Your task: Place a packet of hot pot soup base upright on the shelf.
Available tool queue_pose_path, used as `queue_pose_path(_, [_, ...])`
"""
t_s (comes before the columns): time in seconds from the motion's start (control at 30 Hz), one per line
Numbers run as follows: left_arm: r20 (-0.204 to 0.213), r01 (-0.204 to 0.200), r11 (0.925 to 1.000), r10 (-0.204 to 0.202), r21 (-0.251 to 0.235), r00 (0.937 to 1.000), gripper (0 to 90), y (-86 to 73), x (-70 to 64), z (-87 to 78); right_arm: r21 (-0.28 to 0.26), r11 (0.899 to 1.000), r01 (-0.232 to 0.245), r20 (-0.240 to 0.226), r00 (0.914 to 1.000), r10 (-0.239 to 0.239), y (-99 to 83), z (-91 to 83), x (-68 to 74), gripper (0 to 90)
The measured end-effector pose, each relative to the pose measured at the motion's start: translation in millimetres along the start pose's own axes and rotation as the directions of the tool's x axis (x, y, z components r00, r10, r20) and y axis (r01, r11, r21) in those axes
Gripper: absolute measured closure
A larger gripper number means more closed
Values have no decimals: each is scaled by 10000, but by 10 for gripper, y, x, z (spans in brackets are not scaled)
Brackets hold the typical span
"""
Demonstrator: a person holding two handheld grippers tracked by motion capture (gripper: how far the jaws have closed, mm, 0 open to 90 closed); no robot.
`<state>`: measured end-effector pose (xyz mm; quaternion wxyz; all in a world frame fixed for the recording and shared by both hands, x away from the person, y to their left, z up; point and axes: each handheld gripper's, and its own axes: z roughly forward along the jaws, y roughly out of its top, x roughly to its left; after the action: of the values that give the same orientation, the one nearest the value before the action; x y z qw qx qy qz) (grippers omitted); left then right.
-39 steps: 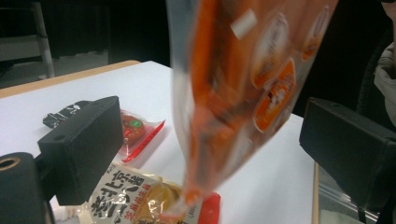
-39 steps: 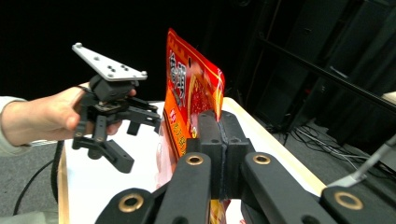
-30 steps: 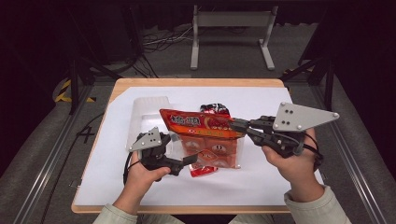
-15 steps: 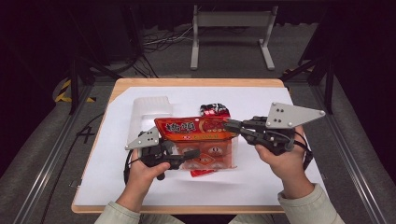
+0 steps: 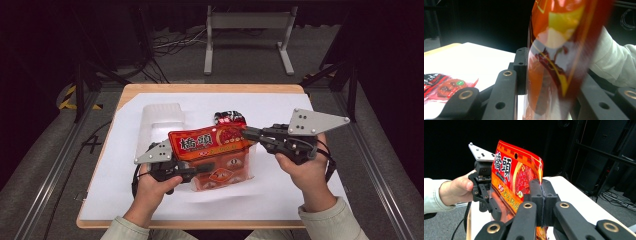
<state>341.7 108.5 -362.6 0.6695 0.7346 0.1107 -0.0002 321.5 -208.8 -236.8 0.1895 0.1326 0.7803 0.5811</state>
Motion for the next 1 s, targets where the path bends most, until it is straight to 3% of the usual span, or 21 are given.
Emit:
queue_pose_path(0.1, [-154, -209, 9998, 210, 78, 9997, 711, 2, -3, -2, 41, 10000, -57, -14, 10000, 58, -9, 7, -13, 900])
queue_pose_path(0.2, [-99, -169, 9997, 170, 174, 9998, 712, 6, -13, -5, 69, 9999, -121, -30, 9999, 121, -24, 11, -24, 899])
queue_pose_path(0.37, [196, 151, 9991, -159, 399, 9997, 713, 22, -20, -15, 129, 9998, -153, -41, 9999, 154, -47, 10, -27, 898])
queue_pose_path(0.5, [-204, -175, 9992, 183, 353, 9996, 714, 34, -39, -7, 105, 9999, -135, 6, 9999, 135, -45, 8, -33, 897])
queue_pose_path(0.67, [-428, -142, 9990, 160, 421, 9990, 714, 61, -66, -16, 39, 9997, -230, 32, 9997, 230, -56, 2, -50, 877])
queue_pose_path(0.77, [-631, -291, 9985, 320, 459, 9975, 714, 82, -78, -10, 15, 9999, -118, 282, 9995, 118, -59, -8, -39, 824])
queue_pose_path(0.9, [-754, -502, 9968, 549, 623, 9956, 715, 132, -83, -2, -190, 9994, -276, 440, 9986, 284, -72, -45, -45, 678])
queue_pose_path(1.0, [-853, -535, 9965, 589, 638, 9946, 715, 149, -64, 5, -245, 9993, -294, 969, 9948, 316, -130, -124, -36, 577])
